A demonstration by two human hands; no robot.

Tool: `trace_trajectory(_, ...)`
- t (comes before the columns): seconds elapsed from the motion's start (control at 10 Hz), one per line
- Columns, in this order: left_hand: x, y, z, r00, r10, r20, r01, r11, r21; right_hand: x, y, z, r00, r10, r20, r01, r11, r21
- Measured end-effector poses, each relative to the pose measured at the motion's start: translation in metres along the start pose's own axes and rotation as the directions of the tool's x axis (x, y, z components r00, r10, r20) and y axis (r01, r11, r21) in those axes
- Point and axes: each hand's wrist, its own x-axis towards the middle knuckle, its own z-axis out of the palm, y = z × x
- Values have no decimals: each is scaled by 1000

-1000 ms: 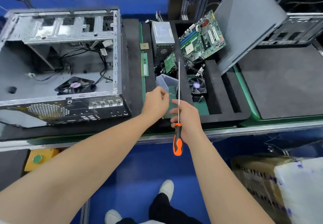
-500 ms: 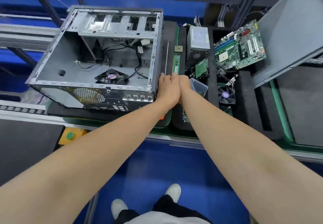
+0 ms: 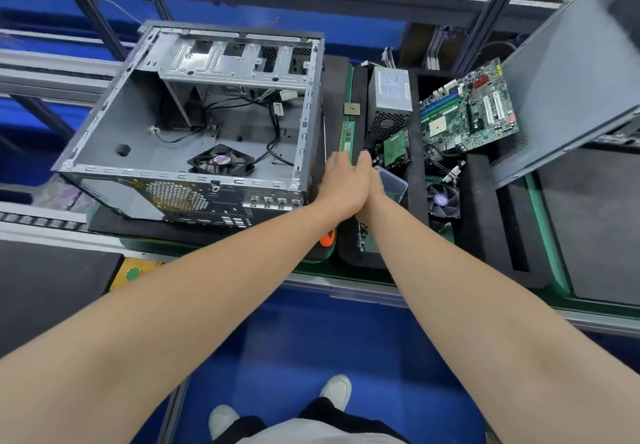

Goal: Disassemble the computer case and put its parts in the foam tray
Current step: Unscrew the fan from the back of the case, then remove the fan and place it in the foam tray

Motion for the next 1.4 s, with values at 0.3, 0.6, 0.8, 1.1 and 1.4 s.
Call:
trace_trajectory(0.3,-13,34,-47,982,184,50,-183,983,-7,3,12,-17,952,307,7,-172,513,841)
trace_trajectory(0.6,1,38,-99,946,289,-148,-278,956,93,-3,18,-9,947,321,-6,-217,653,726)
trace_trajectory(0.8,17,17,-121,949,187,-253,-155,978,141,0,22,-8,957,287,-51,-170,691,702)
trace_trajectory(1.1,35,-24,-164,984,34,-172,13,965,263,-14,-32,-48,893,187,-409,154,727,669)
trace_trajectory(1.4,66,-72,-235,979,-149,-137,195,874,446,-34,-161,-61,932,-310,-189,363,815,452)
